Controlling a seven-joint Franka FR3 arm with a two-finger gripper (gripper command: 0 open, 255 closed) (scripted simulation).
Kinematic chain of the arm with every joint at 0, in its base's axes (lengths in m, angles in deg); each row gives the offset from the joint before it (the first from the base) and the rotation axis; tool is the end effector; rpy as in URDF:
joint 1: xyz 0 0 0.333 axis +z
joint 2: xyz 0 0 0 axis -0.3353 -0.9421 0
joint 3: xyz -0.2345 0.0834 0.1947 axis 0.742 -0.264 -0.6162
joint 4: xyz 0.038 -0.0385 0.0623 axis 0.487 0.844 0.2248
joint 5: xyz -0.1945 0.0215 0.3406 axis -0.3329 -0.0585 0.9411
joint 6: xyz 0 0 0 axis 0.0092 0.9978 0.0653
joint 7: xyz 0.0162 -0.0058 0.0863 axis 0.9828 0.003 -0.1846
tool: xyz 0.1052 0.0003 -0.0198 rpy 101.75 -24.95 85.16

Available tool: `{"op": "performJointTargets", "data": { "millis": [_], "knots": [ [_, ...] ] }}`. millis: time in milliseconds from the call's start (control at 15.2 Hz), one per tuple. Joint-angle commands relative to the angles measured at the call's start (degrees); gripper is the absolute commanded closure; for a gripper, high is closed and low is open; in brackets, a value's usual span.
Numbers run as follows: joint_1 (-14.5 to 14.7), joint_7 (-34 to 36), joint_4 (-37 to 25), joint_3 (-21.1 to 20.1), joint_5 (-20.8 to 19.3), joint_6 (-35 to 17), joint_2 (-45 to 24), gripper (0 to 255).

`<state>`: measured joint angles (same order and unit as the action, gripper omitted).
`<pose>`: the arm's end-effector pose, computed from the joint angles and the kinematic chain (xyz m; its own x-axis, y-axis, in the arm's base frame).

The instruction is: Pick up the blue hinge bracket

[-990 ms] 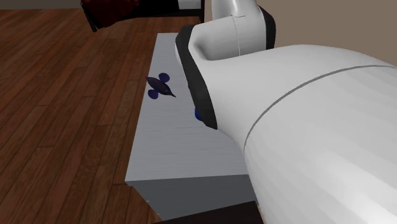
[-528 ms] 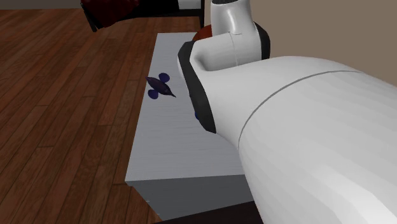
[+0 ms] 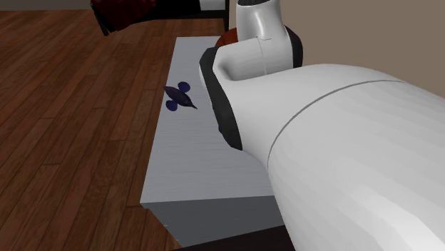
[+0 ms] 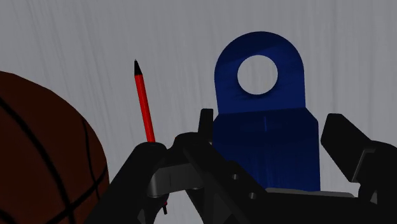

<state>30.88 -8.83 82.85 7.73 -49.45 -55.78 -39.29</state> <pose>0.4926 -0.1473 0.5335 0.3324 0.9245 -0.1866 0.9359 -0.2989 0.1865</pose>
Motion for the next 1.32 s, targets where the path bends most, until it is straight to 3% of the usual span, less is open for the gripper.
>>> {"op": "performJointTargets", "data": {
  "millis": [0,1254],
  "knots": [
    [0.02,0.02,0.05,-0.02,0.02,0.02,-0.03,255],
    [0.56,-2.57,-11.61,-0.78,1.38,11.29,-0.20,255]
  ]
}}
